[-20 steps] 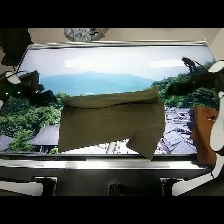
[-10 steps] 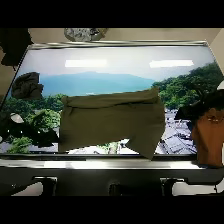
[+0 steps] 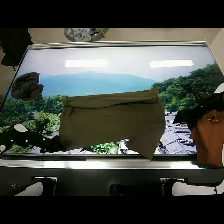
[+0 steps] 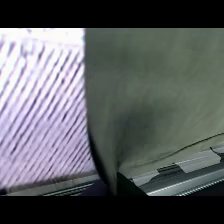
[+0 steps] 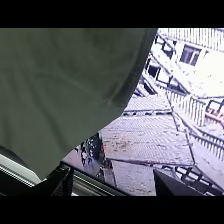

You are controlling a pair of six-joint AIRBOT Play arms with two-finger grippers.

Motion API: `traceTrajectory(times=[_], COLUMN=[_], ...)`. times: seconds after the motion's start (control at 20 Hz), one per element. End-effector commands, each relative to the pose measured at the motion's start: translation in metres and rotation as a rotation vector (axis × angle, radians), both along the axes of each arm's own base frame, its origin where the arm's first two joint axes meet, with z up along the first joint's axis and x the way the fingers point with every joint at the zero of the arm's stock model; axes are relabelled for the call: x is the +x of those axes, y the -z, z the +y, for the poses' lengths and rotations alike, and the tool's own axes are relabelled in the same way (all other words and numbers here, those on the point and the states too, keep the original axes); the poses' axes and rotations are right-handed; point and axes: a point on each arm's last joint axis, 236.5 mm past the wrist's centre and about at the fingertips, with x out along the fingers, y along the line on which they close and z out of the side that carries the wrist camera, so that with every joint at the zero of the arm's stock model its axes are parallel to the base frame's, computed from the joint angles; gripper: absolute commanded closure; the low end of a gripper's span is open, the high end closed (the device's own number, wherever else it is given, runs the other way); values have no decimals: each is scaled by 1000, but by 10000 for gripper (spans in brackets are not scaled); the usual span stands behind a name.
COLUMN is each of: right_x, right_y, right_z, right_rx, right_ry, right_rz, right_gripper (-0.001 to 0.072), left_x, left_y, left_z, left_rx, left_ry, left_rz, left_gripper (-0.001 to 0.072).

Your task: Fold the shirts.

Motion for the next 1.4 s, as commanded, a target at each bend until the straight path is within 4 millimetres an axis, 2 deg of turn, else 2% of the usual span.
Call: traceTrajectory(times=[0.0, 0.1, 0.3, 0.4, 0.6, 0.7, 0.75, 0.8, 0.85, 0.9, 0.95, 1.0, 1.05, 1.1, 1.15, 1.2, 1.25, 1.3, 1.35], right_x=[-7, -7, 6, 10, 16, 20, 23, 22, 21, 24, 32, 47, 67, 91, 111, 127, 127, 111, 76], right_y=[16, 32, 46, 58, 83, 93, 94, 90, 82, 69, 50, 20, -17, -69, -132, -214, -305, -390, -469], right_z=[3, 8, 25, 27, 39, 39, 40, 43, 43, 43, 40, 34, 26, 16, 8, 0, -3, -1, 6], right_rx=[7, 18, 86, 102, 174, 176, 183, 199, 206, 215, 211, 187, 143, 75, 0, -102, -207, -305, -410], right_ry=[13, 37, 75, 96, 141, 180, 201, 191, 154, 112, 76, 45, 22, -2, -19, -16, -2, 11, 14], right_rz=[22, 12, -54, -48, 0, 10, 11, 13, 7, -12, -58, -141, -257, -426, -614, -848, -1096, -1322, -1533], right_gripper=[116, 116, 117, 156, 180, 294, 415, 580, 668, 670, 670, 671, 671, 671, 671, 671, 671, 671, 670], left_x=[1, 3, 7, 10, 11, 12, 16, 25, 40, 58, 87, 115, 144, 173, 193, 202, 198, 179, 149], left_y=[9, 7, 5, 4, 3, 3, 1, -5, -16, -30, -57, -90, -135, -198, -268, -352, -432, -514, -585], left_z=[4, 5, 6, 7, 7, 8, 9, 12, 16, 21, 28, 36, 45, 54, 60, 64, 64, 63, 58], left_rx=[31, 34, 37, 38, 38, 39, 39, 42, 52, 62, 80, 110, 154, 211, 268, 327, 382, 439, 478], left_ry=[-25, -25, -24, -24, -23, -12, 3, 12, 19, 26, 37, 42, 42, 29, 1, -31, -57, -100, -155], left_rz=[-9, -17, -29, -34, -36, -48, -67, -91, -129, -176, -260, -365, -502, -675, -853, -1060, -1256, -1458, -1638], left_gripper=[676, 676, 677, 677, 677, 677, 677, 677, 678, 679, 680, 681, 681, 681, 680, 679, 679, 679, 679])
